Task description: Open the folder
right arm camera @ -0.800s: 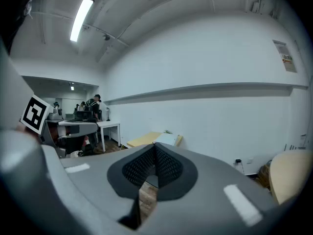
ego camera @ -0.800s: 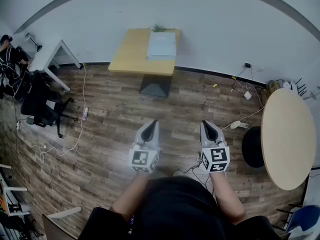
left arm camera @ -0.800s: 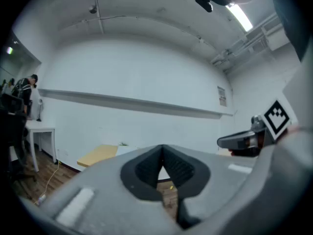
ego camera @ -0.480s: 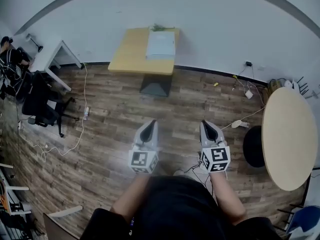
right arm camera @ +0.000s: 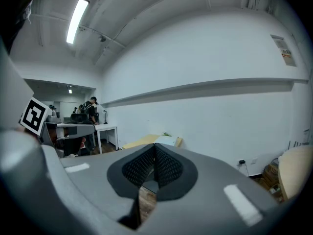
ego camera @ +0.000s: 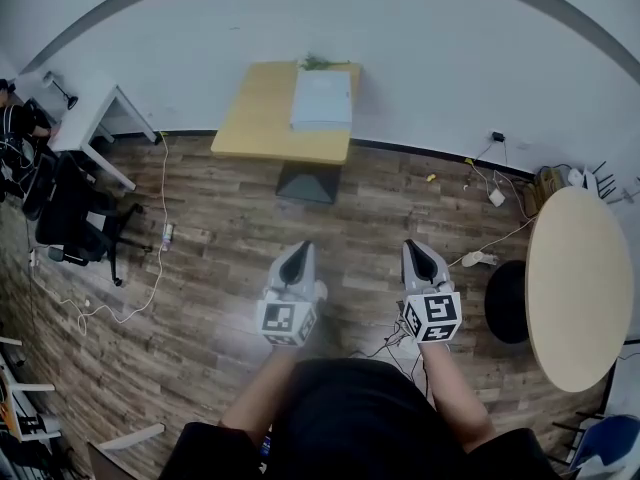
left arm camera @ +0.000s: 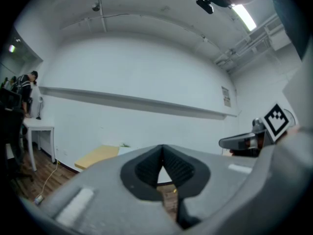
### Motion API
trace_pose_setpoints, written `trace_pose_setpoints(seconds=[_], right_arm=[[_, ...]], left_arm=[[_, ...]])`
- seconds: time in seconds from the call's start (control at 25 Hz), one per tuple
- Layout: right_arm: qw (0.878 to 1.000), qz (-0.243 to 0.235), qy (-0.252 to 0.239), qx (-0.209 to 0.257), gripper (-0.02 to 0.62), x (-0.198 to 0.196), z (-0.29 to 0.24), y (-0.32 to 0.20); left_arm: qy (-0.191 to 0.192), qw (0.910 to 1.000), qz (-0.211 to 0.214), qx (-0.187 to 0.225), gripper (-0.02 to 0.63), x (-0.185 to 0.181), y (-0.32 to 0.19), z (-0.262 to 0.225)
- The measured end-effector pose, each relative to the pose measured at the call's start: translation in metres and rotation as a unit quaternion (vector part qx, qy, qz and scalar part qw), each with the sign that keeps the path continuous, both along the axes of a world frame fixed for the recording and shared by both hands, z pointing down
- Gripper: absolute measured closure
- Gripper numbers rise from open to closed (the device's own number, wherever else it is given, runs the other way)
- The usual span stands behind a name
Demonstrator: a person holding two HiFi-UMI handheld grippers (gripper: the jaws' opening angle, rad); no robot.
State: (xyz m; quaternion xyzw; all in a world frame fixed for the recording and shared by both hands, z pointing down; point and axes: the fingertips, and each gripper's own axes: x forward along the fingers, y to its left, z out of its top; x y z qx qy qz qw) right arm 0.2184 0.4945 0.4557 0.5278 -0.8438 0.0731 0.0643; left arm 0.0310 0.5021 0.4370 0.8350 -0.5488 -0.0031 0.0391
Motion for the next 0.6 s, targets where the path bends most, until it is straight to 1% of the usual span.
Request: trace_pose_setpoints(seconds=[0.08,0.24,0.44,0.6], right_arm=[[1.000,0.003,0.007,0.004,0.592,-0.007,0.004,-0.029],[1.000,0.010,0.017,0.000,0.593,-0.019,0.011,-0.099],[0.999,0.031,0.016,-0.013,0.592,-0.043,0.007,-0.179],[0.998,0.046,0.017,-0.027,0.592,-0.069,0.003,-0.232]], left_arm=[[0.000,1.0000,0.004,-0.002,0.604,-0.009,-0.028,0.003],[-0.012,0.9999,0.011,-0.001,0.604,-0.026,-0.094,0.007],[-0.002,0.9998,0.019,-0.012,0.604,-0.060,-0.177,0.014],[0.008,0.9991,0.034,-0.023,0.604,-0.091,-0.236,0.014]])
